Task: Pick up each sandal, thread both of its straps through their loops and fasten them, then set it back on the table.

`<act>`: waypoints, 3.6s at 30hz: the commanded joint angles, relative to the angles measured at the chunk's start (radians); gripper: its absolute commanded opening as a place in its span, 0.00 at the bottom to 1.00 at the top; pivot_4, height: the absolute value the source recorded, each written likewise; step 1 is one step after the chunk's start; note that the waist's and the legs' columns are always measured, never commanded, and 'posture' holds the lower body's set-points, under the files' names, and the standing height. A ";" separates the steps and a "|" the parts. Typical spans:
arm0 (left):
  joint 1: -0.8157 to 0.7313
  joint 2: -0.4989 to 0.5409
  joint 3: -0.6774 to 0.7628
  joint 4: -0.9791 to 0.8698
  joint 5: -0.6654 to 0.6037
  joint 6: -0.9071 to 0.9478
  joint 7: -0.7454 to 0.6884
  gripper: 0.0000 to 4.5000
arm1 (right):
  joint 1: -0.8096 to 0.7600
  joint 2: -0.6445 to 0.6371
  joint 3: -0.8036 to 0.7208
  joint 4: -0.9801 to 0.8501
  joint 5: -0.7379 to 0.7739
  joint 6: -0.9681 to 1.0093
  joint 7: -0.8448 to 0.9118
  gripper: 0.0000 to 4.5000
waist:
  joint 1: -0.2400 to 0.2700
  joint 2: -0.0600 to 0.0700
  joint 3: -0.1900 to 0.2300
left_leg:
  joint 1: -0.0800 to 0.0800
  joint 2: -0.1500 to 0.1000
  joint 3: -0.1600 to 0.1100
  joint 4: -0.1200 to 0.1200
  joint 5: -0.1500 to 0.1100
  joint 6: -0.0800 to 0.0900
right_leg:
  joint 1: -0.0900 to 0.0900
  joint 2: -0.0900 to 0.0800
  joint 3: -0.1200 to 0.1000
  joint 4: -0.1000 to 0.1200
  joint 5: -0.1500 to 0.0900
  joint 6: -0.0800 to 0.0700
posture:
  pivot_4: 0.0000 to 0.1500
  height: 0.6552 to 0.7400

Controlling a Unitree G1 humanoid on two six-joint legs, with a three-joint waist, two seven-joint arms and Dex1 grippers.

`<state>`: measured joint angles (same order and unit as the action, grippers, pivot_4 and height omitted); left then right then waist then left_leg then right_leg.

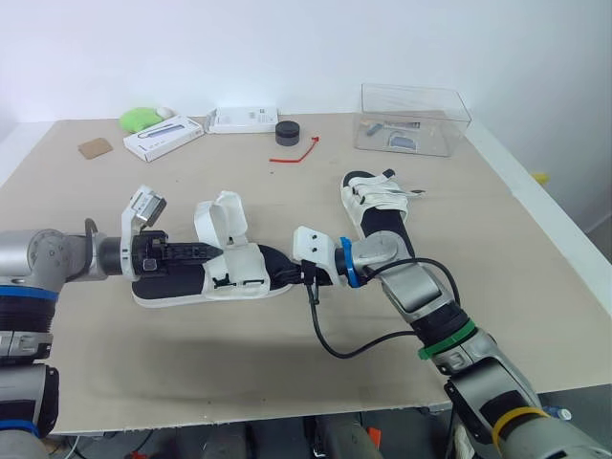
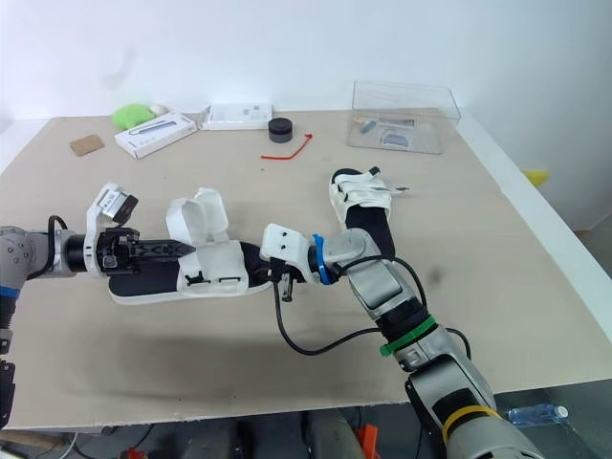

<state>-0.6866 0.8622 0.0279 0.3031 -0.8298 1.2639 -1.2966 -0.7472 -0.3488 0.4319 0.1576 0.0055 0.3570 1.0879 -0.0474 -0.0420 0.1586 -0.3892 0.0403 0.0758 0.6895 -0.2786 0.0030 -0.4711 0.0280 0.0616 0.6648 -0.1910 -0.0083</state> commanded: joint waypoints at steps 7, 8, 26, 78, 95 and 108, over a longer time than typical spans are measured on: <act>-0.041 0.007 0.000 0.001 0.011 0.004 -0.028 0.01 | -0.002 -0.004 0.002 -0.028 -0.003 0.004 0.001 0.00 | 0.000 0.000 0.000 | 0.000 0.000 0.000 0.000 0.000 0.000 | 0.000 0.000 0.000 0.000 0.000 0.000 | 1.00 0.84; -0.037 0.009 -0.007 -0.003 0.016 0.000 -0.034 0.01 | -0.002 -0.005 0.002 -0.028 -0.003 0.004 0.001 0.00 | 0.000 0.000 0.000 | 0.000 0.000 0.000 0.000 0.000 0.000 | 0.000 0.000 0.000 0.000 0.000 0.000 | 1.00 0.84; -0.044 0.024 -0.049 0.040 0.093 -0.068 -0.092 0.01 | -0.003 -0.004 0.006 -0.026 -0.005 0.005 0.003 0.00 | 0.000 0.000 0.000 | 0.000 0.000 0.000 0.000 0.000 0.000 | 0.000 0.000 0.000 0.001 0.000 0.000 | 1.00 0.84; -0.093 0.007 -0.099 -0.019 0.154 -0.135 -0.168 0.01 | 0.013 -0.009 0.011 -0.055 -0.003 0.018 0.005 0.00 | 0.000 0.000 0.000 | 0.000 -0.001 0.000 0.001 0.000 0.000 | 0.000 0.000 0.000 0.001 -0.001 0.000 | 1.00 0.84; -0.011 0.026 -0.133 -0.032 0.228 -0.218 -0.151 0.01 | 0.009 -0.002 0.014 -0.044 -0.005 0.012 0.007 0.00 | -0.001 0.000 0.000 | 0.001 0.001 0.000 0.001 0.000 0.000 | 0.000 0.002 0.000 0.002 -0.001 0.001 | 1.00 0.84; 0.023 0.016 -0.084 -0.147 0.162 -0.169 -0.112 0.01 | 0.005 -0.001 0.015 -0.037 -0.007 0.008 0.008 0.00 | -0.001 0.000 0.000 | 0.001 0.002 0.000 0.001 0.000 0.000 | 0.000 0.002 0.000 0.002 -0.002 0.000 | 1.00 0.84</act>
<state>-0.6705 0.8757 -0.0873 0.2023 -0.6373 1.0697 -1.4166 -0.7405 -0.3494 0.4339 0.1352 0.0041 0.3680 1.0903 -0.0479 -0.0425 0.1583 -0.3884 0.0419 0.0759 0.6905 -0.2787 0.0034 -0.4712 0.0298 0.0616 0.6667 -0.1925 -0.0083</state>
